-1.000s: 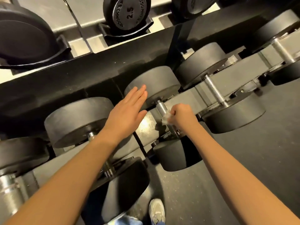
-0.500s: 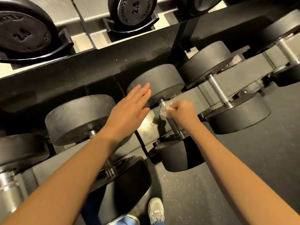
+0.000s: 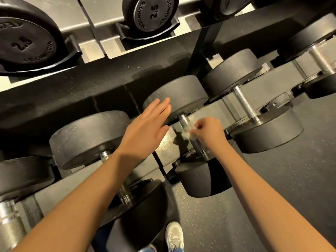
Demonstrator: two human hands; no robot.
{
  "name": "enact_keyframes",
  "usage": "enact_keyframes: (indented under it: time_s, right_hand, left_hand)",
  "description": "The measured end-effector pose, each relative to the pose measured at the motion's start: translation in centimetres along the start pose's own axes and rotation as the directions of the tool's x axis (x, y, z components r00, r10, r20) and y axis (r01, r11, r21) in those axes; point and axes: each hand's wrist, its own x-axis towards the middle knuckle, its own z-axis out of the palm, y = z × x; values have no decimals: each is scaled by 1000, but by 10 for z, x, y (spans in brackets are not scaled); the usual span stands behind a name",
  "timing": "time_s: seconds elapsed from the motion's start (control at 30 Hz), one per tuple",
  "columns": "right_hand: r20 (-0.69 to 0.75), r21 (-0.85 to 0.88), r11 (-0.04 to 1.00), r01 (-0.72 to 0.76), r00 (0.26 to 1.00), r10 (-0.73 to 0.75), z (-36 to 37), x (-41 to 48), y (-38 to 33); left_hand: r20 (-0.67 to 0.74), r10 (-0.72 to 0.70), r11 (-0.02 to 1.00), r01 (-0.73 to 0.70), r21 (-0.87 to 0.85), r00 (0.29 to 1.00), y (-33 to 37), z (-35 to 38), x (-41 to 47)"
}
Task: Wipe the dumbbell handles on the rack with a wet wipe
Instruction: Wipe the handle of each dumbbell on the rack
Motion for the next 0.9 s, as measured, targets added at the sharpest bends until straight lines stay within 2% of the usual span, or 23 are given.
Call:
enact_keyframes:
  time_s: [0.07, 0.2, 0.27, 0.43, 0.5, 0.63, 0.73, 0.8, 0.9]
  right_hand:
    - [103, -134, 989, -67, 991, 81, -5, -5, 7]
    - [-42, 32, 998, 47, 998, -45, -6, -6, -5]
    - [-16, 19, 999, 44, 999, -44, -8, -6, -8]
    - [113, -355, 931, 81, 993, -43, -9, -28, 5]
    - [107, -403, 909, 110, 992, -72, -7, -29, 4]
    - [-65, -283, 946, 158, 981, -183, 3, -15, -12]
    - [-158, -146, 975, 168, 969, -191, 12, -11, -16]
    - [-144, -120, 984, 132, 978, -149, 12, -13, -10]
    - [-71, -210, 974, 83, 992, -100, 13, -14, -2]
  left_hand:
    - [4, 9, 1000, -10, 24, 1000, -1, 0, 1]
    - [3, 10, 999, -10, 31, 1000, -1, 1, 2]
    - [2, 12, 999, -12, 36, 1000, -2, 1, 2]
    - [1, 16, 998, -16, 53, 1000, -2, 0, 2]
    - [3, 20, 998, -20, 52, 1000, -2, 0, 2]
    - [6, 31, 997, -31, 64, 1000, -3, 1, 2]
    - [1, 46, 996, -46, 76, 999, -4, 1, 2]
    - [3, 54, 995, -54, 82, 999, -5, 1, 3]
    - [10, 60, 993, -61, 102, 998, -6, 1, 4]
